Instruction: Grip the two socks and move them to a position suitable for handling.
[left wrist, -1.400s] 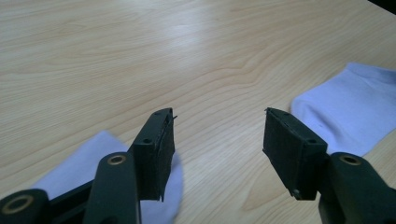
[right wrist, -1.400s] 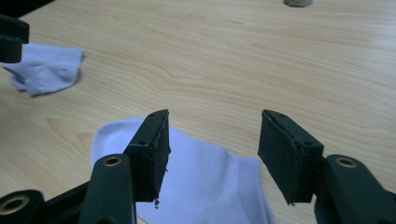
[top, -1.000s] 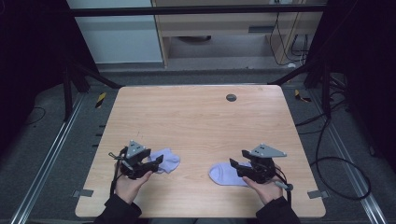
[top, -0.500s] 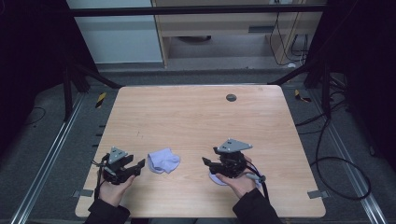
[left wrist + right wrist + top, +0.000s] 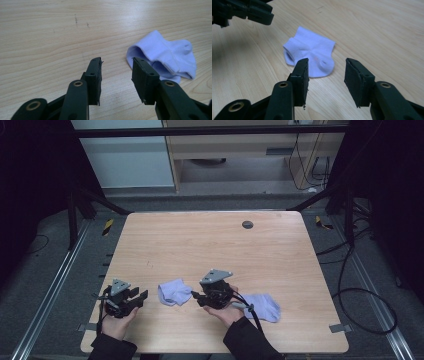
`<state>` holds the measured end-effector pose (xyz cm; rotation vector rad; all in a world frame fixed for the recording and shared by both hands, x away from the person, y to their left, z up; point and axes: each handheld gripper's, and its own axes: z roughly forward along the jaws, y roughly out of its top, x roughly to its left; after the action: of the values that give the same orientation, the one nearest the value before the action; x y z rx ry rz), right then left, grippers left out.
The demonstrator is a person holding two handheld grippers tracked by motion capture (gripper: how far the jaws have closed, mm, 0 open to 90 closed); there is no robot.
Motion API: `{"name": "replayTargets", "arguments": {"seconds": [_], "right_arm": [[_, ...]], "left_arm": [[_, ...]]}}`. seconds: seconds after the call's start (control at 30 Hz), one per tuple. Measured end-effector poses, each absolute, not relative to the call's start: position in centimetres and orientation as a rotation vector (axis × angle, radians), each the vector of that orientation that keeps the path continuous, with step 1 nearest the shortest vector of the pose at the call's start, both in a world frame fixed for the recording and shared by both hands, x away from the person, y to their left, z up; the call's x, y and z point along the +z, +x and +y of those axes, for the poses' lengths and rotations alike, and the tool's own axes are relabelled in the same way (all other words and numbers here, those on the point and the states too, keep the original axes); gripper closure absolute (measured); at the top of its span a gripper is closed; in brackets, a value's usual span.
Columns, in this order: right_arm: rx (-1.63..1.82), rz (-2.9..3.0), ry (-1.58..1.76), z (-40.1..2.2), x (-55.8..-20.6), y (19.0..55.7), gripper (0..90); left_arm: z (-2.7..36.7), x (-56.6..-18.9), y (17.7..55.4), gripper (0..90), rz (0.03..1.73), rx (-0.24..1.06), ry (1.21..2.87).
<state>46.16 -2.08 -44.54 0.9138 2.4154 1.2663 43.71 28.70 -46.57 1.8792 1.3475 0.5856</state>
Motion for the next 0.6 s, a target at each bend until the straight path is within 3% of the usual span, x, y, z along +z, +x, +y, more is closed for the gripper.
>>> {"name": "replayTargets", "arguments": {"seconds": [0.6], "right_arm": [[1.107, 2.589, 0.816, 4.5, -49.0, 47.4, 62.2]], "left_arm": [[28.3, -47.1, 43.8, 64.2, 1.34, 0.57, 1.91]]}}
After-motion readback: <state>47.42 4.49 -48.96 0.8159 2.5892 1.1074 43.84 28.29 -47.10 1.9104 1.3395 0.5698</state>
